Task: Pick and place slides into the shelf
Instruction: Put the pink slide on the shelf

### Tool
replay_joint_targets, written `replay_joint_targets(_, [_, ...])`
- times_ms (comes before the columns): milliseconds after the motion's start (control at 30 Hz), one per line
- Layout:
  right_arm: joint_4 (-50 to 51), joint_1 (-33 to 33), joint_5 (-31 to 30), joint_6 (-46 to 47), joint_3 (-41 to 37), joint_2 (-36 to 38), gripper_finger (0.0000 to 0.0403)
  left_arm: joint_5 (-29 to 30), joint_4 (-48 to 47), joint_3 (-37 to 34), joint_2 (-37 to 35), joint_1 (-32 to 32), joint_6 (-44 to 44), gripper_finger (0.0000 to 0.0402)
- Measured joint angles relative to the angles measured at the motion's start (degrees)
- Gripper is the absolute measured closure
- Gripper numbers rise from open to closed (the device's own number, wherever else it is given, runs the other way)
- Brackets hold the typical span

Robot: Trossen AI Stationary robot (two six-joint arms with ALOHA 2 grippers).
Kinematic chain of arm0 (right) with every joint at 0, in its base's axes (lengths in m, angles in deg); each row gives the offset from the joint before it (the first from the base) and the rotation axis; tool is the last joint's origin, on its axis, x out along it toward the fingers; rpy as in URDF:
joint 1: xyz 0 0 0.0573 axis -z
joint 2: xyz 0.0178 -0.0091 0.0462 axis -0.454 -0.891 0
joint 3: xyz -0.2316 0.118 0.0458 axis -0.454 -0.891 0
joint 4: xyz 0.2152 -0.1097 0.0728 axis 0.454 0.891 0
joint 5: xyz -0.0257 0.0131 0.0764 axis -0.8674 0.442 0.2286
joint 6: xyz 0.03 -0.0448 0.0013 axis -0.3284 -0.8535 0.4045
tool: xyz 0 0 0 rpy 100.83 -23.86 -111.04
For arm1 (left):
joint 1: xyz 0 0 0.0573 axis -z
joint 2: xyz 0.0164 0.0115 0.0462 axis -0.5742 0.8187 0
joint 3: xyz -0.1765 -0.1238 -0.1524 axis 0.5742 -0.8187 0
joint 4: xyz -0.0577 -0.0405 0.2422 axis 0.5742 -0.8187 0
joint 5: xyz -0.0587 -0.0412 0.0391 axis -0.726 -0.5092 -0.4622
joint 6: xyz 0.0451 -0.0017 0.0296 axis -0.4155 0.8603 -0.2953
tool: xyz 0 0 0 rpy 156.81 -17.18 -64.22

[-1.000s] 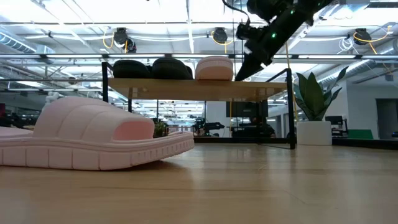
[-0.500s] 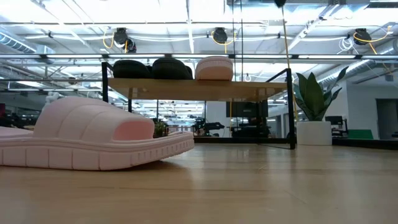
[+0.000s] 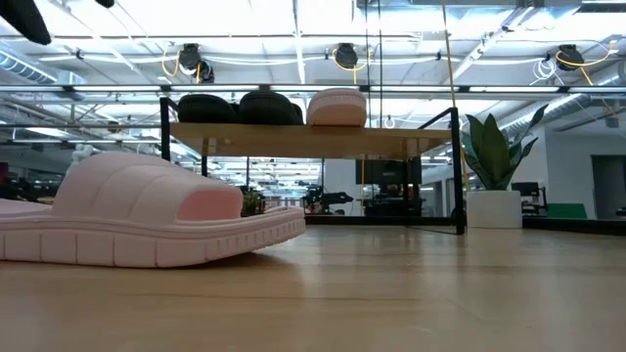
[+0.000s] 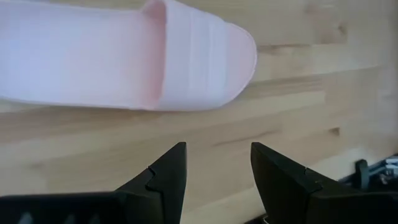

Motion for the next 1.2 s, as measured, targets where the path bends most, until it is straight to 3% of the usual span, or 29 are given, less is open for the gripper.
replay_joint_targets(233, [-5.6,-3.5,-2.4,-0.8,0.0,-1.7,0.0335,0.0,0.5,0.0,0.0,-1.7,-3.4,0.0227])
replay_joint_targets(767, [-4.9,-6.6,-3.9,-8.1,0.0,0.3,0.0335,-0.4,4.4,-0.1,0.3,-8.0,-9.0,0.0227])
replay_joint_targets(900, [-4.1,-6.6,-3.8,-9.5,0.0,1.5,0.0335,-3.1,4.4,-2.5,0.6,-9.5,-8.0,0.0227])
replay_joint_targets(1033, [-2.9,-6.6,-3.7,-9.7,0.0,2.9,0.0335,-5.1,11.9,-6.6,0.5,-10.3,-7.4,0.0227])
replay_joint_targets(1200, [-1.4,-6.6,-3.7,-9.7,0.0,4.3,0.0335,-6.9,14.5,-8.9,0.6,-10.8,-4.8,0.0227])
